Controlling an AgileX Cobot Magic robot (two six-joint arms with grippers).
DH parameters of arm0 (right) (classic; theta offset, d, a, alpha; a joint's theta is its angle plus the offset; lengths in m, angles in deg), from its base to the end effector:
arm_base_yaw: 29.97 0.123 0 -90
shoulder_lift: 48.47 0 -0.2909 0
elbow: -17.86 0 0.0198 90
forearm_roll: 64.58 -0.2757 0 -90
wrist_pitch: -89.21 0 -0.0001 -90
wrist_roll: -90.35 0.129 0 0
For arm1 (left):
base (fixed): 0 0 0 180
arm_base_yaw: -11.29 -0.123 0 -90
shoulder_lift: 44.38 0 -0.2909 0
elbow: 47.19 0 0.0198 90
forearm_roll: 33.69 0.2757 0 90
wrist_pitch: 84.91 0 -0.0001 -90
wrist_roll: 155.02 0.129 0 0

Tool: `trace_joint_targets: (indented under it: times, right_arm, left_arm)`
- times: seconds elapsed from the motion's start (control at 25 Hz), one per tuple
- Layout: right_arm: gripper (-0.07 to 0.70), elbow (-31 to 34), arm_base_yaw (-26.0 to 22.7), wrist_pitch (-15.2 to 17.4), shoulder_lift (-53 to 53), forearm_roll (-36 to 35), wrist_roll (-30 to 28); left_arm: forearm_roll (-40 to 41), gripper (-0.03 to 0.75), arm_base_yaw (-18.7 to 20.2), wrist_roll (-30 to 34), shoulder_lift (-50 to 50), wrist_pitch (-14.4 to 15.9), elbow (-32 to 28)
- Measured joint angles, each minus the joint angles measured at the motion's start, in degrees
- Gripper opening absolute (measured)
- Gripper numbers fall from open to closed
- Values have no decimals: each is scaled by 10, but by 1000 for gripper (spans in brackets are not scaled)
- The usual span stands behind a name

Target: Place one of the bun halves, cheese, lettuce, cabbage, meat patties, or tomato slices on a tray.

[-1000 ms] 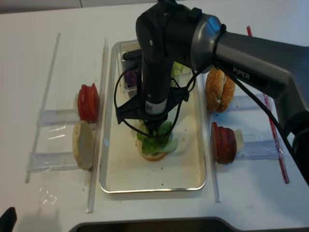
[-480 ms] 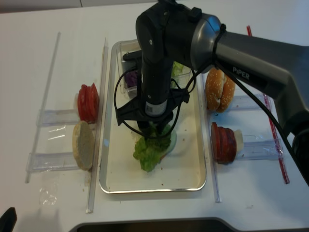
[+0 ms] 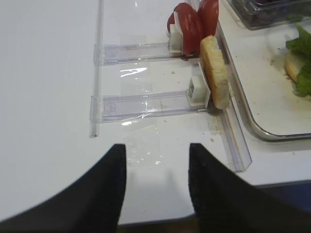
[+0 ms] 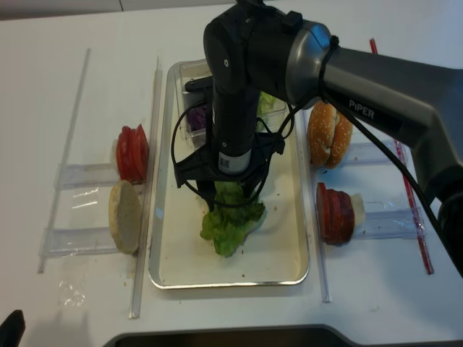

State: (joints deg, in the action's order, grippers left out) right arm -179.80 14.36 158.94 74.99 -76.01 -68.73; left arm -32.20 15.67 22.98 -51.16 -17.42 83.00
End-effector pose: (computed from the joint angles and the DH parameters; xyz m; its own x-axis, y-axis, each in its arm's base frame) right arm 0.2992 0.3258 0.1834 -0.9405 -0.3398 0.0015 -0.3324 0.9209 0.2036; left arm 0.0373 0.0003 0.2533 -0.5599 0.0179 -0.8284 0.0426 0.9991 -0.0072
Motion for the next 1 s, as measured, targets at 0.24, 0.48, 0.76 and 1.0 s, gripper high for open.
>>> trace_joint_targets:
  times: [0.24,0.48,0.76,1.0]
  right_arm:
    - [526,-38,0,3,0,0,9]
    - [572,-48,0,3,0,0,10]
    - [573,-48,0,6,-19,0,12]
    - [573,-48,-29,8,-63,-1,12]
  left_arm:
    - [0,293,0,0,0,0,0]
    - [0,293,0,0,0,0,0]
    - [0,293,0,0,0,0,0]
    - [0,293,0,0,0,0,0]
